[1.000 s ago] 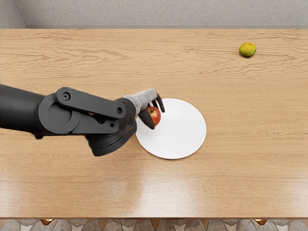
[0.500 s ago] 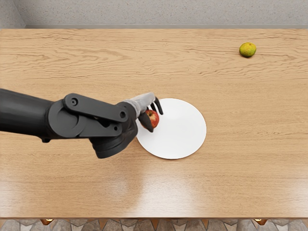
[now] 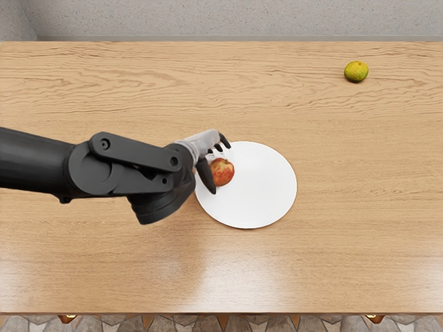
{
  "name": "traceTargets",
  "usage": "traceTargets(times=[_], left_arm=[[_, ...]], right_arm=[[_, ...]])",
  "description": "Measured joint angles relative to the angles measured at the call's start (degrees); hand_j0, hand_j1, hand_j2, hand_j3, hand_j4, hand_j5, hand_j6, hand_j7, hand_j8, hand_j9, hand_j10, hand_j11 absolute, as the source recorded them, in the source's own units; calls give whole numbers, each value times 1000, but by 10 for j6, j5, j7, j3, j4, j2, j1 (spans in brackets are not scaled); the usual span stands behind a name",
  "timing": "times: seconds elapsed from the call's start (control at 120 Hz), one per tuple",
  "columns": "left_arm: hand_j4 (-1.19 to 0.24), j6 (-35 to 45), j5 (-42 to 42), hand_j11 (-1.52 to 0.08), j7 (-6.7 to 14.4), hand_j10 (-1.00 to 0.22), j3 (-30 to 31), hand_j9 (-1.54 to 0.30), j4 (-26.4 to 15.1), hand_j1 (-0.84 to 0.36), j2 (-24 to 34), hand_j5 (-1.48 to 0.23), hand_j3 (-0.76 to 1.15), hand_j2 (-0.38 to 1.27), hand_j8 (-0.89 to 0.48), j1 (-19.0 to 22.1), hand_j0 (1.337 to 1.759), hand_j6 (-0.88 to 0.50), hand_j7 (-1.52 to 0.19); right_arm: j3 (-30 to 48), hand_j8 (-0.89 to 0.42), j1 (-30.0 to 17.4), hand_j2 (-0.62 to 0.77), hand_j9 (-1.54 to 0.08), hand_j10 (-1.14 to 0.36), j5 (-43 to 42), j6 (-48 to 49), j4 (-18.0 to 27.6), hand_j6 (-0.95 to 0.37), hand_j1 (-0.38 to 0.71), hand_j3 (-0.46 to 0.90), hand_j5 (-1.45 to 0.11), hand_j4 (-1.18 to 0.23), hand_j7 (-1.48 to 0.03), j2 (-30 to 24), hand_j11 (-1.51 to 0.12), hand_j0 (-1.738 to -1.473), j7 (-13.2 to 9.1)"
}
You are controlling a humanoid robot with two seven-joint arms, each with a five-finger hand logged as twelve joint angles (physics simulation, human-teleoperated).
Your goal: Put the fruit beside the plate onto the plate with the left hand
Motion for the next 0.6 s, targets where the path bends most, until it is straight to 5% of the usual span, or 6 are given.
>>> traceTargets(times=[0.333,0.6], left_arm=[[-60,-20,-9,-78,4,-61,-43,-78,-2,279,180,-79,0,15,-58,-31,1658,-58,-79],[-18,-340,-11,-22,5,-18,-133,-22,-3,330,378,-22,0,5,-18,-27,1658,-18,-22]], right_arm=[[0,-20,0,-4,-26,-20,0,0,0,-20,-324,0,-26,-20,-26,0,-26,-1658,0],[0,-20,0,-4,-26,-20,0,0,0,-20,-324,0,-26,-20,-26,0,-26,-1658,0]])
